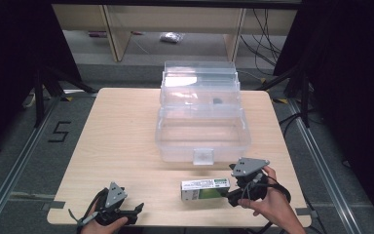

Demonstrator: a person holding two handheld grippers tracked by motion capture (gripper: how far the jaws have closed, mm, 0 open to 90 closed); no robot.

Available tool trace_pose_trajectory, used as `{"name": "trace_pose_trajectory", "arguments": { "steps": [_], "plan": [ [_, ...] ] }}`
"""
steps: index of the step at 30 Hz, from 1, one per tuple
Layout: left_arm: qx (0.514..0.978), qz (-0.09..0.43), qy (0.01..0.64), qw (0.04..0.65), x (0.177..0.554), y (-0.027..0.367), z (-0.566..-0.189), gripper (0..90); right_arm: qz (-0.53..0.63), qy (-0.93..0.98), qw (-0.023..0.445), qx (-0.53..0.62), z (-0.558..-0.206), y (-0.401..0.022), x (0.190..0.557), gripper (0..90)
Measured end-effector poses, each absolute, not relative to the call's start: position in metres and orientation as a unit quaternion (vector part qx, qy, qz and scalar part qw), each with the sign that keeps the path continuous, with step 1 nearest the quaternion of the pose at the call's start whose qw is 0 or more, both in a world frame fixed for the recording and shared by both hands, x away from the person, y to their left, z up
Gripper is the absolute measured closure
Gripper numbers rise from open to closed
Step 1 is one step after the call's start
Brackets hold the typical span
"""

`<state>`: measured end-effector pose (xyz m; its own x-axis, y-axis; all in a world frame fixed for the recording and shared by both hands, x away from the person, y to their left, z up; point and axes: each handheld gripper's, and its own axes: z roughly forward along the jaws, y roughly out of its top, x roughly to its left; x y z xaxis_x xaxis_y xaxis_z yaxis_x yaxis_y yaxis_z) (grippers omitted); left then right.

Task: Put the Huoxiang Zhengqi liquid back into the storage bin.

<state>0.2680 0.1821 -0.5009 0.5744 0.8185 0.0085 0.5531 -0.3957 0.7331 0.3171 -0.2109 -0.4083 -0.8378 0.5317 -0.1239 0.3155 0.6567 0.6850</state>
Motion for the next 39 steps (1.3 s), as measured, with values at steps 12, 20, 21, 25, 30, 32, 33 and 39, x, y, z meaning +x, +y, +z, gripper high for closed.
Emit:
{"name": "trace_pose_trajectory", "arguments": {
  "steps": [12, 20, 21, 25, 30, 32, 33, 39],
  "plan": [
    [0.816, 0.19, 0.419, 0.35, 0.268, 0.182, -0.5, 14.9, 0.324, 0.911, 0.149, 0.207, -0.407, -0.193, 0.32, 17.5],
    [0.816, 0.19, 0.419, 0.35, 0.268, 0.183, -0.5, 14.9, 0.311, 0.919, 0.14, 0.198, -0.407, -0.183, 0.323, 17.7],
    [0.816, 0.19, 0.419, 0.35, 0.268, 0.183, -0.5, 14.9, 0.308, 0.921, 0.137, 0.196, -0.406, -0.182, 0.324, 17.7],
    [0.816, 0.19, 0.419, 0.35, 0.268, 0.183, -0.5, 14.9, 0.301, 0.925, 0.134, 0.189, -0.407, -0.176, 0.325, 17.7],
    [0.811, 0.194, 0.423, 0.355, 0.268, 0.182, -0.501, 14.9, 0.286, 0.932, 0.133, 0.178, -0.409, -0.169, 0.327, 17.8],
    [0.824, 0.191, 0.41, 0.343, 0.267, 0.184, -0.498, 14.9, 0.28, 0.937, 0.122, 0.172, -0.409, -0.166, 0.328, 18.0],
    [0.823, 0.191, 0.411, 0.343, 0.267, 0.184, -0.499, 14.9, 0.279, 0.937, 0.125, 0.168, -0.41, -0.165, 0.33, 18.2],
    [0.825, 0.19, 0.409, 0.34, 0.268, 0.184, -0.499, 14.9, 0.268, 0.942, 0.118, 0.162, -0.411, -0.16, 0.333, 18.7]
  ]
}}
